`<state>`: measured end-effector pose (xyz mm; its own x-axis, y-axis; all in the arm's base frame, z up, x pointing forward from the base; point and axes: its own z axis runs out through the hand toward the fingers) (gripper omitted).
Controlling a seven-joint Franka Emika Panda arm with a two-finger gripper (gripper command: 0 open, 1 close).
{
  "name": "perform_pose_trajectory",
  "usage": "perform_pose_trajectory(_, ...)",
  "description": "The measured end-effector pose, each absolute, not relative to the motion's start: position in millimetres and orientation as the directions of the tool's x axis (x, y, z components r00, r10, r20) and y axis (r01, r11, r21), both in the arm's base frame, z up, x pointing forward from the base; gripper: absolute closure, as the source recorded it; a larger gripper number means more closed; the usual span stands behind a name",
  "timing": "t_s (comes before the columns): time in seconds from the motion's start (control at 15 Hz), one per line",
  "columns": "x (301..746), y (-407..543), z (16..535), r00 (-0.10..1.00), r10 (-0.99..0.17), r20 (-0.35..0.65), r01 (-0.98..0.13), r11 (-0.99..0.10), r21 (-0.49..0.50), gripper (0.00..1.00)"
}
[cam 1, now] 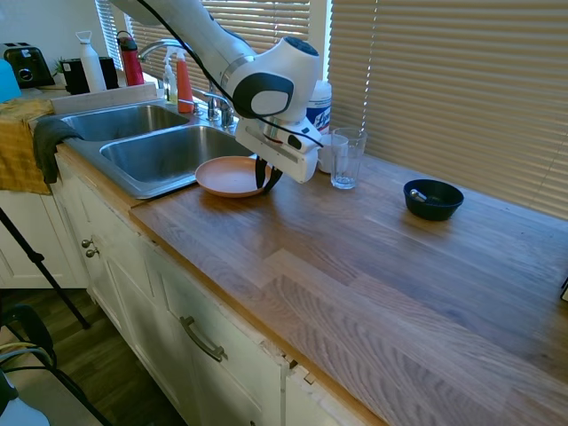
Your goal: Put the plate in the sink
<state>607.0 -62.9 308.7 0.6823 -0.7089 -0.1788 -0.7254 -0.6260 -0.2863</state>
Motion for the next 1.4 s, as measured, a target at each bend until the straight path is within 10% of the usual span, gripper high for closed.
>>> perform_pose_trajectory(0.87,610,-94,305,0.684,-0.651,-0.330,-0.728,-0.576,-0.372,1.00)
perform_pose_trajectory(1.4,604,-3,406,0.675,-0.659,-0.331,-0.733,-0.548,-0.403,1.00)
